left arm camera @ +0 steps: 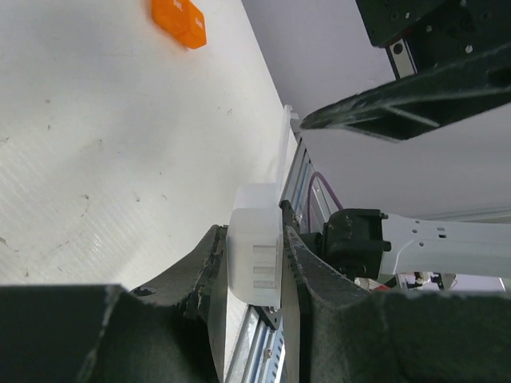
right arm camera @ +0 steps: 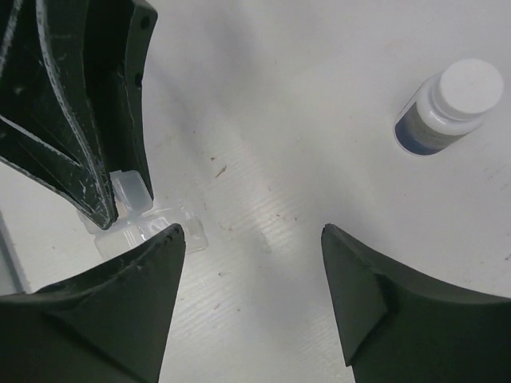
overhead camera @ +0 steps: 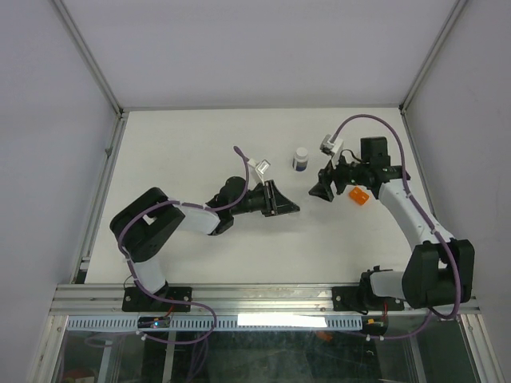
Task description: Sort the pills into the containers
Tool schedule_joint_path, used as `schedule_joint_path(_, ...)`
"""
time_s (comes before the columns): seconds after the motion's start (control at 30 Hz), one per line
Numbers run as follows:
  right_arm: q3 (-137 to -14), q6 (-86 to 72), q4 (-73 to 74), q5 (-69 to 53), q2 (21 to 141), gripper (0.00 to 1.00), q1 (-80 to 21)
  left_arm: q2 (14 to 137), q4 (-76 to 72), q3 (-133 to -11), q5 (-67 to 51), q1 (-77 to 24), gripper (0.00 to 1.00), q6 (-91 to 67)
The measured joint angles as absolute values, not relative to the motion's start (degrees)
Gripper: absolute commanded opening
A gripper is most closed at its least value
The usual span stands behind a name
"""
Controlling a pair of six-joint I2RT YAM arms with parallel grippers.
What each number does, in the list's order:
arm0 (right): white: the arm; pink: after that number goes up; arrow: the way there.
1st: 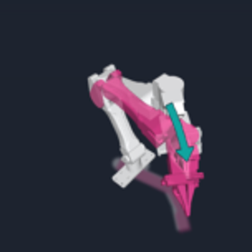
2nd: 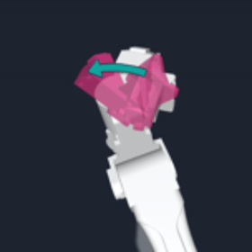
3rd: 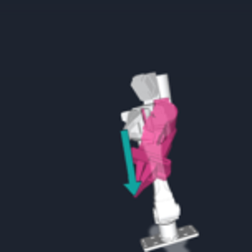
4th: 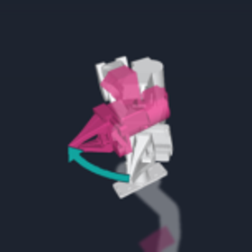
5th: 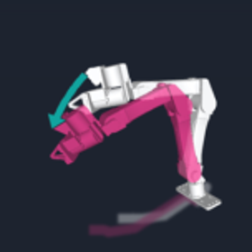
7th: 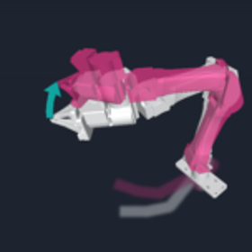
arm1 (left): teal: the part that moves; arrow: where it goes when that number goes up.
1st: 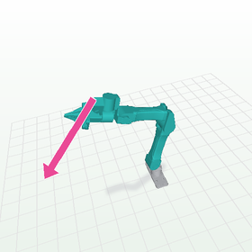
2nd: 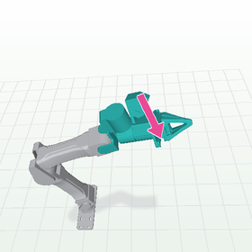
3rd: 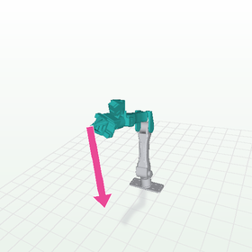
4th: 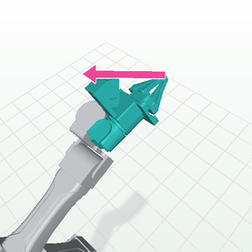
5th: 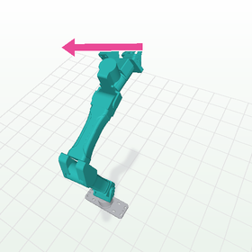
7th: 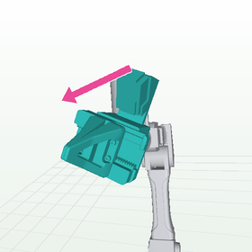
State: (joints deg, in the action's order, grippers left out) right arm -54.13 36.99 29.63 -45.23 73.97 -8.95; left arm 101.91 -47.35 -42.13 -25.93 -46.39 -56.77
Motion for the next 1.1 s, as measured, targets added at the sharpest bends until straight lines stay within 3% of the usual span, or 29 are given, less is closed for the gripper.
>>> schedule_joint_path(0.3, -55.9, 23.7, 31.0, -59.4, 78.6, 0.74, -4.2, 103.2, -58.7, -39.8, -25.6, -46.0, 0.00, -57.8)
schedule_joint_path(0.47, -53.4, 19.9, 30.7, -64.7, 78.9, 0.69, -4.1, 104.6, -63.1, -39.7, -25.6, -46.0, 0.00, -58.8)
schedule_joint_path(0.9, -53.3, 16.1, 28.1, -73.0, 79.9, 0.10, -4.1, 104.9, -66.1, -39.7, -25.7, -46.0, 0.00, -59.9)
schedule_joint_path(1.0, -53.3, 15.9, 28.1, -74.1, 80.5, 0.04, -4.1, 104.9, -66.2, -39.5, -25.7, -46.0, 0.11, -60.3)
schedule_joint_path(1.1, -53.0, 16.0, 28.0, -75.1, 80.6, 0.03, -4.1, 104.9, -67.1, -38.9, -26.0, -45.6, 0.34, -60.7)
